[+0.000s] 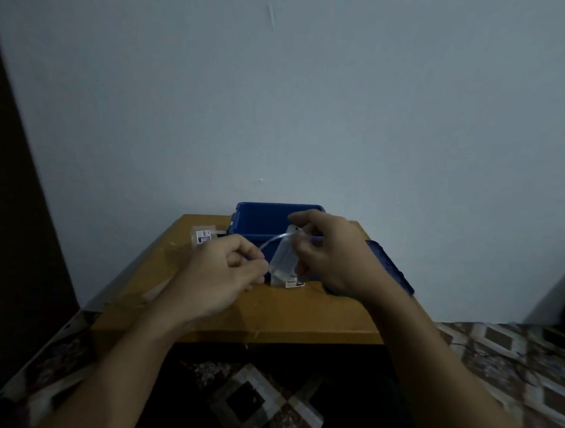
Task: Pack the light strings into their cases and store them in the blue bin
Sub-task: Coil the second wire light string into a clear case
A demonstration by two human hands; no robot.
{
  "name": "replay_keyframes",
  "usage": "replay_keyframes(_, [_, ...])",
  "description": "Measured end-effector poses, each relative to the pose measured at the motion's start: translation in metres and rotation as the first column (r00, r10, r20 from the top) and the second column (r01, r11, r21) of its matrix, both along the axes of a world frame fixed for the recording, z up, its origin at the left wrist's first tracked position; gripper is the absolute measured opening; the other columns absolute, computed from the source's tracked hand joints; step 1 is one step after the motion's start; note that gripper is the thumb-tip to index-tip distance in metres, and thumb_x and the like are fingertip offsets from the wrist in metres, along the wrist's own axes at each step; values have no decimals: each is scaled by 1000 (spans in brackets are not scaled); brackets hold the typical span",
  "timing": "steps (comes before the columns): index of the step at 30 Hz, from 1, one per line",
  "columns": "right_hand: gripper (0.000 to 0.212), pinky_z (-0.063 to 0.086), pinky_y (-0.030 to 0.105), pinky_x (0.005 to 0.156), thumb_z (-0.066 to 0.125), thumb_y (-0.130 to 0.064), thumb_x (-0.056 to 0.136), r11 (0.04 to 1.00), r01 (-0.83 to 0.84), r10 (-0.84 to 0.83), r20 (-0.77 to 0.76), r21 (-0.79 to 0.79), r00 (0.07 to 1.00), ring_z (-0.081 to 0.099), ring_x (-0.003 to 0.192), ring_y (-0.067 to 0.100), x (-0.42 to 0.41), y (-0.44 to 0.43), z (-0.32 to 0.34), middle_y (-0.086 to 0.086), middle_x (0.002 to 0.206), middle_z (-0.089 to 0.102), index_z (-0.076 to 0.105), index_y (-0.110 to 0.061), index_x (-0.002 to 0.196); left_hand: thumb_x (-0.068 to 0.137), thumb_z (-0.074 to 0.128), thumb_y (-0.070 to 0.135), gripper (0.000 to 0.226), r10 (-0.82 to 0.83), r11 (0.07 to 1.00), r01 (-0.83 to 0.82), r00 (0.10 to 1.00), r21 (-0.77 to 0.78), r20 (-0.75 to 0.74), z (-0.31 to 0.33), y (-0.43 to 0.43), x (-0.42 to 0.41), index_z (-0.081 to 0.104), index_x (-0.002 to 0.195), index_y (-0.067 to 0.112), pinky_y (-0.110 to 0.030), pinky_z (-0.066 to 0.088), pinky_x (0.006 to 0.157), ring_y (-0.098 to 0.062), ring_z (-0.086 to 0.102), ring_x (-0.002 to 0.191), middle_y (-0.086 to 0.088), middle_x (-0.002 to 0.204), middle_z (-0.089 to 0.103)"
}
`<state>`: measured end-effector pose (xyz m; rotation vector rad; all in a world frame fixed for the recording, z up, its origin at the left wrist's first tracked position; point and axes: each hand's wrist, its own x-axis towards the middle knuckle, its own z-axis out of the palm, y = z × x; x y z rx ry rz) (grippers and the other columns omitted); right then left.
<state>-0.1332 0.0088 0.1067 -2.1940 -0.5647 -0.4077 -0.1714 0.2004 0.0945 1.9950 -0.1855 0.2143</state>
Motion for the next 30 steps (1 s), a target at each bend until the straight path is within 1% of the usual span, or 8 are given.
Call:
replay_keyframes(4, [33, 64, 44, 62, 52, -13, 101, 987, -45, 60, -90, 156, 994, 73, 63, 23, -22, -8, -8, 3, 81, 69, 60, -23, 132, 90, 69, 26, 8, -119, 993, 119, 993, 14, 18, 3, -11, -10, 72, 89, 18, -29, 57, 71, -14, 71, 74, 1, 80, 75])
replay_keyframes(6, [28, 63, 46, 62, 53, -14, 102, 971, -44, 74, -121, 235, 990, 73, 63, 25, -31, -12, -11, 5, 78, 68, 63, -22, 127, 91, 69, 23, 9, -142, 987, 145, 989, -70, 47, 5, -15, -11, 71, 90, 15, -31, 53, 60, -14, 64, 60, 2, 68, 70])
replay_keyframes(10, [17, 60, 36, 60, 57, -19, 101, 946, -47, 103, -159, 322, 982, 66, 61, 17, -44, -22, -14, 5, 92, 66, 65, -22, 116, 81, 72, 21, 16, -230, 911, 217, 973, -352, 5, 10, -15, -9, 67, 90, 8, -22, 29, 38, -7, 33, 39, 1, 53, 47])
replay_keyframes(13, [12, 56, 31, 62, 60, -17, 99, 907, -78, 162, -171, 414, 972, 63, 62, 14, -53, -31, -16, 2, 84, 67, 66, -19, 110, 72, 84, 23, 24, -293, 893, 275, 956, -358, 3, 14, -16, -10, 68, 85, 11, -18, 25, 36, -6, 31, 38, 1, 52, 46])
replay_keyframes(19, [18, 55, 28, 67, 63, -10, 94, 792, -187, 377, -224, 581, 899, 64, 67, 23, -69, -49, -17, 16, 87, 69, 65, -8, 113, 80, 71, 40, 21, -240, 971, 236, 945, 47, 223, 17, -22, -7, 78, 79, 20, -26, 44, 54, -24, 56, 58, -15, 70, 66])
replay_keyframes(23, [26, 57, 33, 69, 69, -12, 85, 689, -191, 488, -252, 699, 836, 65, 70, 27, -74, -55, -19, 13, 86, 70, 67, -8, 110, 81, 68, 37, 22, -338, 937, 345, 935, -60, 105, 20, -27, -6, 76, 76, 17, -16, 35, 45, -5, 48, 49, -7, 66, 63])
replay_keyframes(28, [21, 59, 34, 68, 69, -5, 82, 634, -195, 542, -250, 748, 803, 68, 69, 28, -77, -58, -20, 20, 92, 70, 71, -12, 101, 79, 78, 34, 21, -433, 881, 416, 901, -224, -27, 14, -28, 2, 77, 83, 13, -48, 41, 74, -35, 54, 85, -30, 93, 65])
replay_keyframes(30, [19, 59, 33, 66, 70, -6, 82, 609, -208, 564, -235, 765, 791, 68, 69, 28, -79, -59, -21, 20, 91, 71, 72, -14, 99, 77, 79, 34, 19, -466, 852, 421, 880, -311, -87, 8, -30, 4, 78, 82, 16, -43, 39, 69, -34, 45, 89, -27, 97, 60])
